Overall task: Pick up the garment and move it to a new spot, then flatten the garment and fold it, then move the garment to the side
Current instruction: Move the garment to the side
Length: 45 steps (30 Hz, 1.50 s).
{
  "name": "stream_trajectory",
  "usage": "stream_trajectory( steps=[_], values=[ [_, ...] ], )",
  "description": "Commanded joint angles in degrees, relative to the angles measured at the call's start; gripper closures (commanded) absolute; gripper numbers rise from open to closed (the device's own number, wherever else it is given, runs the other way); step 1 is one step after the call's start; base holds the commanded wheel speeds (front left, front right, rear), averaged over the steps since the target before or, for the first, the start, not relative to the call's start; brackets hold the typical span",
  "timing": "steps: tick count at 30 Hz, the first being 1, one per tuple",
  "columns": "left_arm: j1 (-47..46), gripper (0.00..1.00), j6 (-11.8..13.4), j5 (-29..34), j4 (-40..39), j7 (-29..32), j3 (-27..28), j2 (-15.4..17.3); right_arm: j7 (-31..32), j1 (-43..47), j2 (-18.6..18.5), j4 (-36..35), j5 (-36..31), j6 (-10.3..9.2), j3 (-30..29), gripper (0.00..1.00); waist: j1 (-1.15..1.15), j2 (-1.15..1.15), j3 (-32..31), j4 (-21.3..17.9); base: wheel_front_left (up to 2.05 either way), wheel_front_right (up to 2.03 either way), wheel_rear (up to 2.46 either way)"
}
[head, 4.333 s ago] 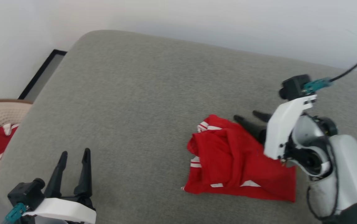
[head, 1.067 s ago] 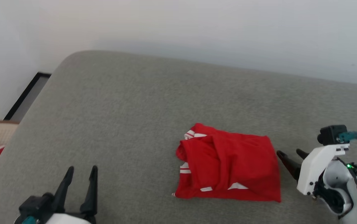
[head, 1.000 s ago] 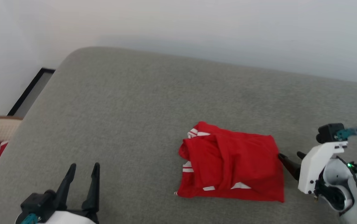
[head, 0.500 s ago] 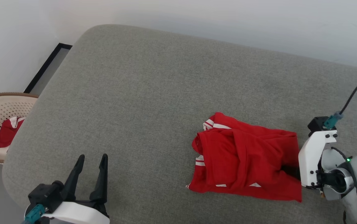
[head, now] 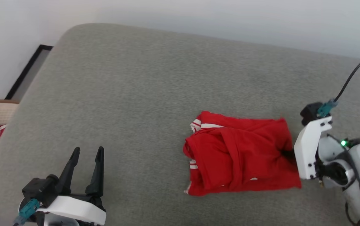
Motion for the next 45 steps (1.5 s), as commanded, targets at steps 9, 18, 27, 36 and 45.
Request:
stream_trajectory(
  steps=[9,18,27,36,45],
  values=[
    [-3.0,0.0,-0.2,2.1,-1.3,-0.3,-1.0,0.2,-1.2,-4.5,-4.4,-5.1,-0.5,-0.01,0.5,1.0,0.0,0.0,1.6,-7.4,0.0,0.0,0.0],
    [-6.7,0.0,-0.2,2.7,-1.6,-0.3,-3.4,1.3,-3.3,-9.7,-7.3,-4.8,-2.3,-0.01,-1.2,1.0,0.0,0.0,3.9,-15.3,0.0,0.0,0.0],
    [-12.3,0.0,-0.2,3.0,-1.7,-0.3,-7.4,2.9,-6.7,-15.6,-9.2,-0.9,-4.4,-0.01,-3.7,1.0,0.0,0.0,6.9,-21.8,0.0,0.0,0.0],
    [-19.5,0.0,-0.2,1.8,-0.8,-0.3,-13.1,4.1,-11.8,-21.2,-10.0,7.0,-8.9,-0.01,-8.0,1.0,0.0,0.0,10.2,-25.8,0.0,0.0,0.0],
    [-26.6,0.0,-0.2,0.1,0.6,-0.3,-20.6,5.2,-19.7,-26.1,-12.1,15.6,-15.2,-0.01,-10.3,1.0,0.0,0.0,13.6,-26.9,0.0,0.0,0.0]
  ],
)
